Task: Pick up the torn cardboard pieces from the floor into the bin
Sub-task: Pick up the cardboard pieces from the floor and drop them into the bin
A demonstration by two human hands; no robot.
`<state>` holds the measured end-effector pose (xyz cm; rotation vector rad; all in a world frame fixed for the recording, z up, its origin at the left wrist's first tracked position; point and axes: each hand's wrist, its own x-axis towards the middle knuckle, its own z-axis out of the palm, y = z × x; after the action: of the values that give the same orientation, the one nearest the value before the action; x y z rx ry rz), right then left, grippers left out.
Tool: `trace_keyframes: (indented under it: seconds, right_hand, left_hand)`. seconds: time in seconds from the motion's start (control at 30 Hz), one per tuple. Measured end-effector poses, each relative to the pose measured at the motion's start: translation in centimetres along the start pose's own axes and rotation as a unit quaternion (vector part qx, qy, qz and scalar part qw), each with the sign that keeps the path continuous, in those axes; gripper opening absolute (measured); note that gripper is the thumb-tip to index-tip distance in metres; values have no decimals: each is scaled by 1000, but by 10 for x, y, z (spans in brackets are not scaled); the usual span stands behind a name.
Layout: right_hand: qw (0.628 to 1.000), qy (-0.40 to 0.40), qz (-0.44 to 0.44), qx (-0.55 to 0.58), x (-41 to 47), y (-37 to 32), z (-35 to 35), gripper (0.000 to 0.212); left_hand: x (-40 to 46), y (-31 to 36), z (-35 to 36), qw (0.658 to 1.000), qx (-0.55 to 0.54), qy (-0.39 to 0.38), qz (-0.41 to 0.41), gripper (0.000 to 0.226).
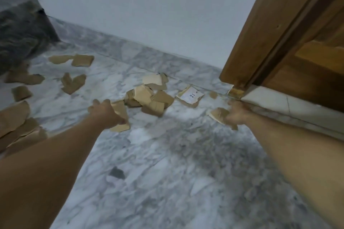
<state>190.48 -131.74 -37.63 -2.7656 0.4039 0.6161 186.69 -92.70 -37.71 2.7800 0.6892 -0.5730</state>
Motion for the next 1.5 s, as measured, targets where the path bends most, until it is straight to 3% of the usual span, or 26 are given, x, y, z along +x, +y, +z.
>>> trace_keyframes:
  seconds: [0.2,0.27,0.4,0.5,0.57,0.67,0.73,0.8,0.87,0.97,1.1,1.23,1.33,1.4,1.5]
  right_hand:
    - [999,-34,-33,-14,44,0,10,76]
    - [996,-54,-57,-29,57,-9,6,65]
    - [989,-72,-120,53,59,-46,3,30]
    - [987,-11,-163,-1,57,-78,6,33]
    - [987,7,-161,0,60,-98,10,30]
    - [988,-33,-109,104,63,-119,12,17]
    - [986,-24,-74,149,60,-124,8,23]
    - [989,38,-76,121,55,-125,2,30]
    - [982,85,-99,138,55,-125,3,32]
    - [972,69,-160,158,60,-136,8,32]
    - [979,24,-202,29,72,-156,19,31]
    - [979,19,-197,-49,81,-159,28,51]
    - [980,13,-196,-24,84,-155,26,70]
    - [981,-12,-192,-1,85,-158,21,78]
    - [980,-31,-193,36,85,-168,8,47]
  left_hand:
    - [32,4,20,997,76,-12,-17,110]
    - [37,5,20,995,97,-5,-22,110]
    - [46,1,17,994,95,-15,-47,122]
    - [55,-7,18,996,66,-32,-55,124]
    - [58,-11,12,996,56,-38,-57,113]
    - [63,-20,-3,998,21,-54,-39,74]
    - [66,-28,-13,995,-44,-84,-18,51]
    - [66,-34,-23,989,-105,-103,1,50]
    - [67,-32,-33,986,-122,-109,18,63]
    - [68,-13,-41,971,-204,-107,57,52]
    - [66,28,-34,969,-219,-66,92,30]
    - [70,56,-12,982,-157,-35,102,42]
    - [70,72,4,988,-95,-32,116,88]
    - [74,78,12,993,-26,-16,114,107]
    - [78,79,17,995,13,-29,94,111]
